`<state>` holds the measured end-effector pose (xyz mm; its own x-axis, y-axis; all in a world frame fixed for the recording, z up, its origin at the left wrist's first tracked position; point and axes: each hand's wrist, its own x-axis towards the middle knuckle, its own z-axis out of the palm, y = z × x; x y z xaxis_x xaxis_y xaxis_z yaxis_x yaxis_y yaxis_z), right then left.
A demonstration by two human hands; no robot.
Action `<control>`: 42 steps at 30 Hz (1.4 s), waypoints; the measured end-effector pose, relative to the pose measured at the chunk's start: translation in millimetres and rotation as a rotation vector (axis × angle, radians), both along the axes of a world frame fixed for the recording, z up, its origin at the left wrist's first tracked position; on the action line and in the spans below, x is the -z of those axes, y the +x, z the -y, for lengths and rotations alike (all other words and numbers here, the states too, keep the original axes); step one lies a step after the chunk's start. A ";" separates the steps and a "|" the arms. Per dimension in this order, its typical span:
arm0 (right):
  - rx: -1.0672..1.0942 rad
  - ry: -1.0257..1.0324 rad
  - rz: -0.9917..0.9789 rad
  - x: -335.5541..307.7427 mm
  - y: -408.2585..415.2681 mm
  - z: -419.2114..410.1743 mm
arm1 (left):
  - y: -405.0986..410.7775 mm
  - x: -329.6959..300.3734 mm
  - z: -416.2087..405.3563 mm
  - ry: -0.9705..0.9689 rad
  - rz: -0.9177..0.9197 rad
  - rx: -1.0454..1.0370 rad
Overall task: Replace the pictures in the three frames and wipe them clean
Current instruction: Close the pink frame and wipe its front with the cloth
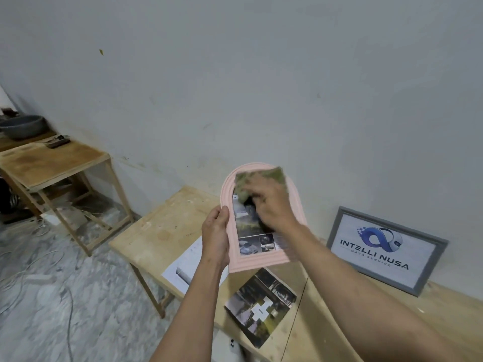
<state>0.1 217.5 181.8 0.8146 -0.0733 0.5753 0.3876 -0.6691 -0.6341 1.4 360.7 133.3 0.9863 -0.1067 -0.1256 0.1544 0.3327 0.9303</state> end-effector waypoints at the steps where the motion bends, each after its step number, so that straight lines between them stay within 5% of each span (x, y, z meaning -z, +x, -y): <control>1: -0.033 -0.060 -0.078 12.4 -5.6 -4.7 | 3.4 -1.8 0.7 -0.021 -0.009 -0.033; 4: -0.135 0.004 -0.308 53.8 -42.2 -16.1 | 16.4 11.0 -9.2 -0.100 -0.048 -0.096; 10: -0.158 0.501 -0.739 77.8 -76.8 7.5 | 23.0 56.4 4.8 0.139 -0.102 -0.021; 13: 0.067 0.557 -0.506 54.7 -60.4 40.7 | 27.4 72.6 15.8 0.150 -0.178 0.058; 16: 0.205 0.386 -0.261 43.6 -24.2 85.7 | 37.7 79.4 35.6 0.146 -0.207 0.124; 19: 0.140 -0.065 -0.380 86.7 2.5 122.5 | 49.7 81.3 57.7 0.174 -0.216 0.100; 21: 0.095 -0.164 -0.529 123.2 -5.3 127.7 | 59.4 85.8 66.9 0.134 -0.263 0.028; 32: 0.136 0.081 -0.520 196.7 -18.1 55.9 | 97.5 124.2 118.5 0.228 -0.358 -0.117; 42: -0.116 0.768 -0.817 164.8 30.3 97.3 | 113.7 143.7 104.0 0.297 -0.400 -0.145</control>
